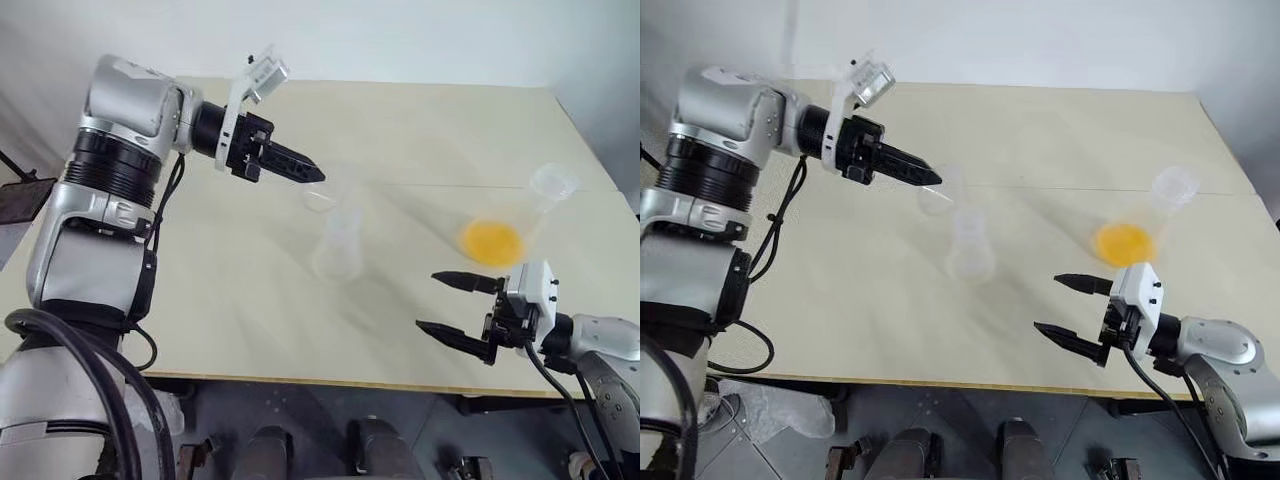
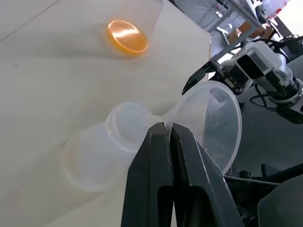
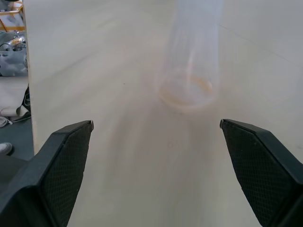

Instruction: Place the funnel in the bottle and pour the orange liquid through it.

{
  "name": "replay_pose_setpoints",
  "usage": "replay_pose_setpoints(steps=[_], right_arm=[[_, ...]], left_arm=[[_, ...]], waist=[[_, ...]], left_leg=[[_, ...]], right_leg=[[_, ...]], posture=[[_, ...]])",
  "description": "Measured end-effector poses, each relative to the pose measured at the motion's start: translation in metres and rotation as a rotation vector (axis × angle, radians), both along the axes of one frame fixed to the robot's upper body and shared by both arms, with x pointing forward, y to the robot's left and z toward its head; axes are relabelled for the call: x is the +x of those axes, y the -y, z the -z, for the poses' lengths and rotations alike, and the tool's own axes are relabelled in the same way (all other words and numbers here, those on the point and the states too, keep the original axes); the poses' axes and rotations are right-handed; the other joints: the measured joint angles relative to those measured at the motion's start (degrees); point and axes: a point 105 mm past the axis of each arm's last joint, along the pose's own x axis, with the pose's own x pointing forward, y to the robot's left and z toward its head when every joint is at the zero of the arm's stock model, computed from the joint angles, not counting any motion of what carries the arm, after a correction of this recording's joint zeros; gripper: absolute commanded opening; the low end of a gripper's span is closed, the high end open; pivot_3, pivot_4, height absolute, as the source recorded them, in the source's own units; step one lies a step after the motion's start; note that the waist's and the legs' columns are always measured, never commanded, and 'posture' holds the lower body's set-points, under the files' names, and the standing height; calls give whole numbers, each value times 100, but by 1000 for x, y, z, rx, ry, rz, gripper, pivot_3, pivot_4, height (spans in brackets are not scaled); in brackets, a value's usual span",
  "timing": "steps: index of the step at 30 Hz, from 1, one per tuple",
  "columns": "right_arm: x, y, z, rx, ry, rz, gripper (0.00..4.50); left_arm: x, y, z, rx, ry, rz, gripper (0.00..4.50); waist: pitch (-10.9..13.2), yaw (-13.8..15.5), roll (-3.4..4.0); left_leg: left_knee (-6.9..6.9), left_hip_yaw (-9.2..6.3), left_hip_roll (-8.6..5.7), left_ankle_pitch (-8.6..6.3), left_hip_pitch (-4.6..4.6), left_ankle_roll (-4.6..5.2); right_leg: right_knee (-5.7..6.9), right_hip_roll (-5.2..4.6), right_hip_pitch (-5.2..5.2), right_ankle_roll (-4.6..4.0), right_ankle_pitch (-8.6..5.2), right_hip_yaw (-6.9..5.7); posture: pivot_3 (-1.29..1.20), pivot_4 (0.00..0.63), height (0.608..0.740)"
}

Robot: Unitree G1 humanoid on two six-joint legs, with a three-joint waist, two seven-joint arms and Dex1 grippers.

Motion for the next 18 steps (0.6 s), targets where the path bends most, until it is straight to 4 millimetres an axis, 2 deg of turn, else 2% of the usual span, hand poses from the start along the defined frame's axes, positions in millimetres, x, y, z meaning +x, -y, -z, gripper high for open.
replay_pose_setpoints(steps=[12, 15, 18], right_arm=[[-5, -2, 4, -3, -11, 13, 4500], [-6, -1, 5, -3, -16, 20, 4500], [-6, -1, 5, -3, -15, 25, 4500]], left_arm=[[16, 9, 22, 60, -22, -63, 43], [19, 10, 22, 63, -16, -76, 628], [21, 12, 20, 69, 5, -80, 1567]], waist=[[0, 0, 0], [0, 4, 0], [0, 2, -1]], left_leg=[[1, 2, -1, 0, 0, 0], [1, 1, -2, 0, 0, 0], [1, 1, -2, 0, 0, 0]], right_leg=[[2, 1, -1, 0, 0, 1], [2, 0, -2, 0, 0, 0], [2, 0, -2, 0, 0, 0]], posture=[[0, 150, 740], [0, 150, 740], [0, 150, 740]])
